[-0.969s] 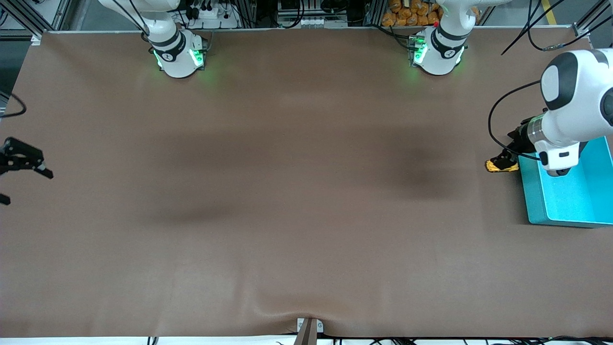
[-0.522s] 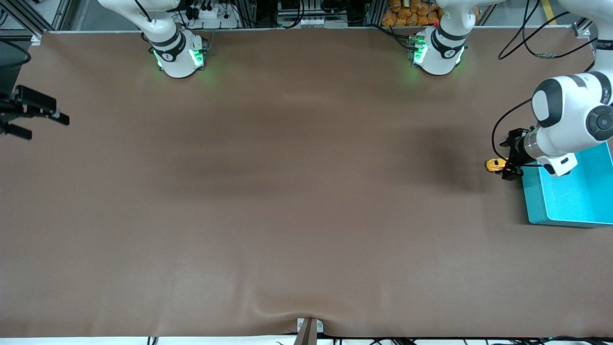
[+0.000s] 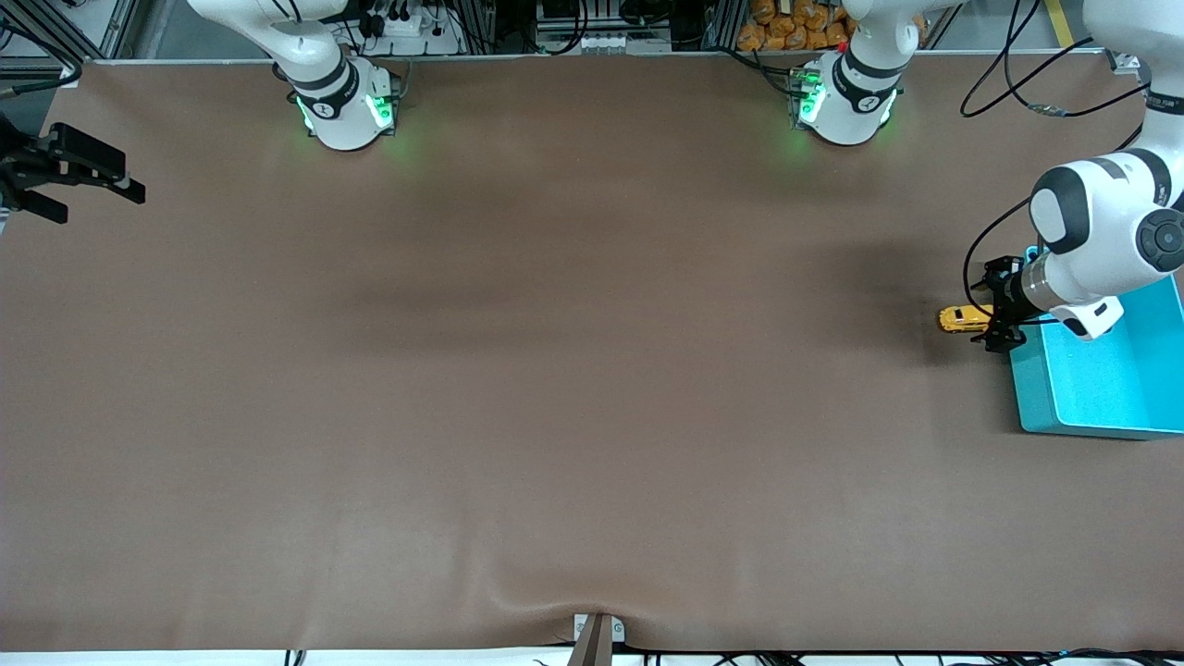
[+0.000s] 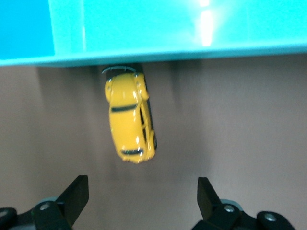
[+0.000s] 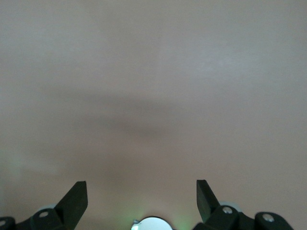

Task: Wind and store yellow beetle car
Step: 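Close the left gripper on the yellow car beside the box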

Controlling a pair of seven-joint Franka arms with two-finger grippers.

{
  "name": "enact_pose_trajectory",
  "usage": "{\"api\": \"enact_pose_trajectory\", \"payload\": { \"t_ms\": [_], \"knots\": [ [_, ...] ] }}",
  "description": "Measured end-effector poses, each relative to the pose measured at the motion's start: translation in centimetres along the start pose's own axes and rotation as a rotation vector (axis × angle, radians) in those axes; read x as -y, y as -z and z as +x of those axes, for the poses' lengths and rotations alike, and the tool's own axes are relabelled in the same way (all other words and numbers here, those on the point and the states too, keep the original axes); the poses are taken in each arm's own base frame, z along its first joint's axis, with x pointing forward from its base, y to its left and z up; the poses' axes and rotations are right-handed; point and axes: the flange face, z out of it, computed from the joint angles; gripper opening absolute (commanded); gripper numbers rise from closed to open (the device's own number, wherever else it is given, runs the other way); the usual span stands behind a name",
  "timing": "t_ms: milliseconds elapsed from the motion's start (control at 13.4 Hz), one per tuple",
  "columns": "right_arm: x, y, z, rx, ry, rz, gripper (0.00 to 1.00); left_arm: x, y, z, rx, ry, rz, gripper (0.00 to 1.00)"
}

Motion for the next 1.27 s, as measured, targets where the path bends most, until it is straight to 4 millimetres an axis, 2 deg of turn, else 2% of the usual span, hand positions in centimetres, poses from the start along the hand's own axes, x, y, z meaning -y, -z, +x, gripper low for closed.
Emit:
{"api": "enact_pose_trajectory", "payload": {
  "t_ms": [149,373,522,820,894,1043,1267],
  "knots": [
    [0.1,-0.2,0.6,-0.022,0.0,-0.049,1.0,0.3,-1.8,1.4,-0.029,-0.014,0.01,1.0],
    [-0.7,-1.9,1.6,-0.05,-0.006,-0.082,1.0,0.9,-3.4,2.7,-0.035,-0.004,0.01,1.0],
    [-1.1,-2.6,1.9,-0.062,-0.008,-0.103,1.0,1.3,-4.0,3.0,-0.032,0.005,0.011,1.0],
    [-2.0,-2.0,1.3,-0.081,-0.025,-0.124,1.0,2.0,-5.5,2.6,-0.032,0.003,-0.003,1.0],
    [-2.0,-1.7,1.0,-0.082,-0.025,-0.124,1.0,2.2,-5.8,2.6,-0.031,0.004,-0.003,0.91],
    [-1.6,-1.5,0.4,-0.062,-0.026,-0.117,1.0,2.2,-6.1,2.7,-0.031,0.005,-0.005,0.57],
    [-1.2,-2.2,-0.5,-0.047,-0.033,-0.087,1.0,2.1,-5.9,2.7,-0.034,0.006,-0.014,0.17]
  ]
}}
